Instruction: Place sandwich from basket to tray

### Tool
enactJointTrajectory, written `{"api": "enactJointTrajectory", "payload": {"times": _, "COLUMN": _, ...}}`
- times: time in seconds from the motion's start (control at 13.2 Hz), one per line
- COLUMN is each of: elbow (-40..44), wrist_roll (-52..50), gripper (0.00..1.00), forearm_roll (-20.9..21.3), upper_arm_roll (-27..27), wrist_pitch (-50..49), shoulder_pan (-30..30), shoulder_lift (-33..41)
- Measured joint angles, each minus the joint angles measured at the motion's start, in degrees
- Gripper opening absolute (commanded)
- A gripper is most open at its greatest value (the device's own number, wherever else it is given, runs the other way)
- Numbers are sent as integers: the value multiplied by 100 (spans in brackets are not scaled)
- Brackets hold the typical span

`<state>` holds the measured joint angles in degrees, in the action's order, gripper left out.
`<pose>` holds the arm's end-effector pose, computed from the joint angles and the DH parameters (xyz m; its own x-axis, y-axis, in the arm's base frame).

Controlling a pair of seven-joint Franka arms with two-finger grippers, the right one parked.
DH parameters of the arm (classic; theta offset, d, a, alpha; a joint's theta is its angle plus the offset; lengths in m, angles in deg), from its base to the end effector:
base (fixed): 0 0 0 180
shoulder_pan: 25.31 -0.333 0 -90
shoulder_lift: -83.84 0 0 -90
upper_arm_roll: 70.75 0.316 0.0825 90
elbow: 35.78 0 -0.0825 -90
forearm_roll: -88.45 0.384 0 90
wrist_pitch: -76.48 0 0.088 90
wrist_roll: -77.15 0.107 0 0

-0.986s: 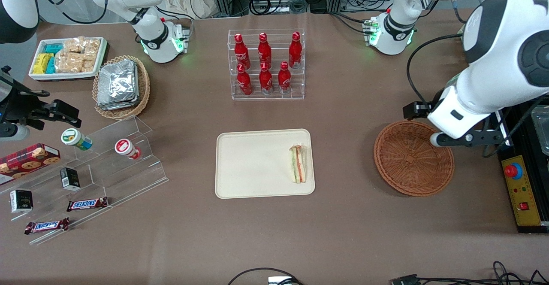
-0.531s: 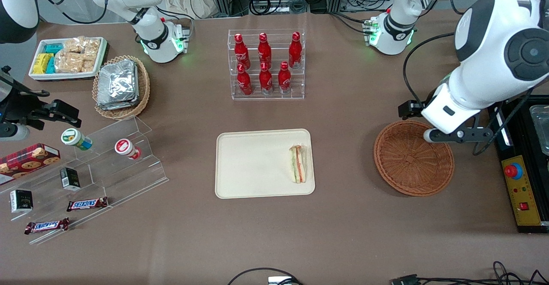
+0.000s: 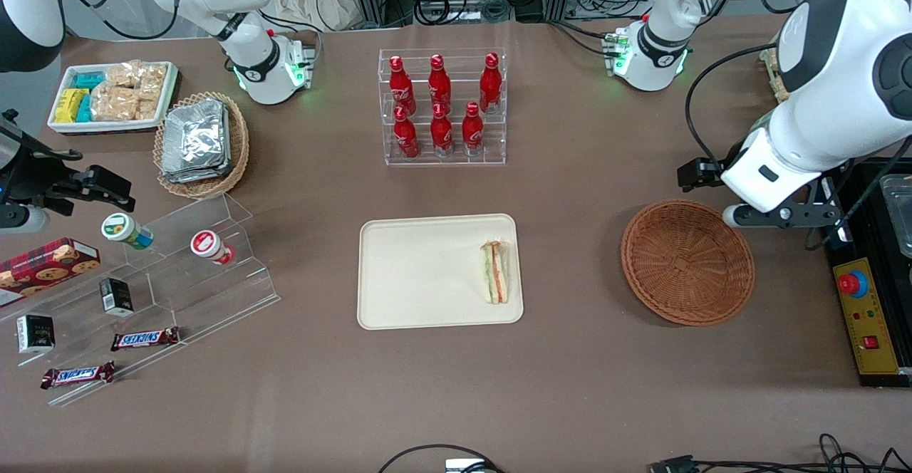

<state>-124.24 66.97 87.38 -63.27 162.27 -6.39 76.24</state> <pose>0.5685 -0.1218 0.5564 0.9845 -0.0183 -0.1746 -0.0239 -0.9993 -0.0300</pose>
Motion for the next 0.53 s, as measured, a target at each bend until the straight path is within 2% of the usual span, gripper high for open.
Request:
{"api": "enactJointTrajectory", "payload": {"times": 0.23, "elbow": -140, "wrist_roll": 3, "gripper": 100, "forearm_roll": 0, "upper_arm_roll": -217, "wrist_pitch": 27, "shoulder_pan": -318, "shoulder_lift": 139}}
{"api": "enactJointTrajectory", "payload": {"times": 0.53, "elbow": -438, "wrist_roll": 39, "gripper": 100, "forearm_roll": -1, "upper_arm_roll": -1140, "wrist_pitch": 110, "shoulder_pan": -1391, "shoulder_lift": 399}}
